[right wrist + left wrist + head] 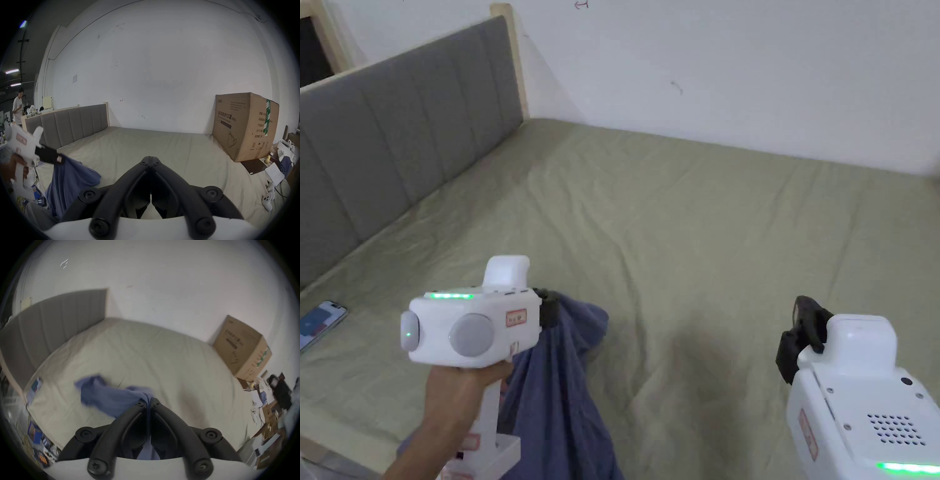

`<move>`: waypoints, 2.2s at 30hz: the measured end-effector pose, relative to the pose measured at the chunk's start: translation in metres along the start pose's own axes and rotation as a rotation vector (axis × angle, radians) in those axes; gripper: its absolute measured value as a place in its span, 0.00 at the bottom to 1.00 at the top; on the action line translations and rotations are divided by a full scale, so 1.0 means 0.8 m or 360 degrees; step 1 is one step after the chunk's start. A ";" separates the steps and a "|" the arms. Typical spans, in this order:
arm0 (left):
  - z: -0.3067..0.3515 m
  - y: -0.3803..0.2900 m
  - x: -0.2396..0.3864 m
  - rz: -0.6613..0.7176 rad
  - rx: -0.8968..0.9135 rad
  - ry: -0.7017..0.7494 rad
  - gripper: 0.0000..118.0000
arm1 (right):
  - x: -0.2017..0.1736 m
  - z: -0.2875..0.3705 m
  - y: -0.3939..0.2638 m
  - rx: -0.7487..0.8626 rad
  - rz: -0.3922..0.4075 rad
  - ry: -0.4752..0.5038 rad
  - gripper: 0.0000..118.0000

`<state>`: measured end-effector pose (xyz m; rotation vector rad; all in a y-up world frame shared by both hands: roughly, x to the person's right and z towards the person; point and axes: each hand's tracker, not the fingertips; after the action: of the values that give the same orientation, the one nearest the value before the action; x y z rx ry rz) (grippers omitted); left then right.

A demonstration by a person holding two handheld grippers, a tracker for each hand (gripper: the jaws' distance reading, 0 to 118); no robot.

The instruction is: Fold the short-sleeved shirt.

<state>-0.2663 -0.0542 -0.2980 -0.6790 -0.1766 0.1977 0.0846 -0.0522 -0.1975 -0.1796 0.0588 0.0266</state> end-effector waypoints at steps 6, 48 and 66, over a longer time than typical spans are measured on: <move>0.040 0.084 0.104 -0.0205 0.0215 -0.0285 0.03 | 0.038 0.032 0.016 0.0086 -0.0019 -0.0090 0.00; -0.105 -0.115 0.331 -0.0485 -0.0388 -0.0651 0.84 | 0.173 0.116 0.005 0.0060 -0.0013 -0.0536 0.00; 0.056 -0.039 0.187 -0.0440 0.0882 -0.0083 0.00 | 0.136 0.112 0.039 0.0189 -0.0017 -0.0460 0.00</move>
<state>-0.1278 -0.0152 -0.2291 -0.0947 -0.2508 -0.0062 0.1972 -0.0029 -0.1215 -0.0561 -0.2288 0.0381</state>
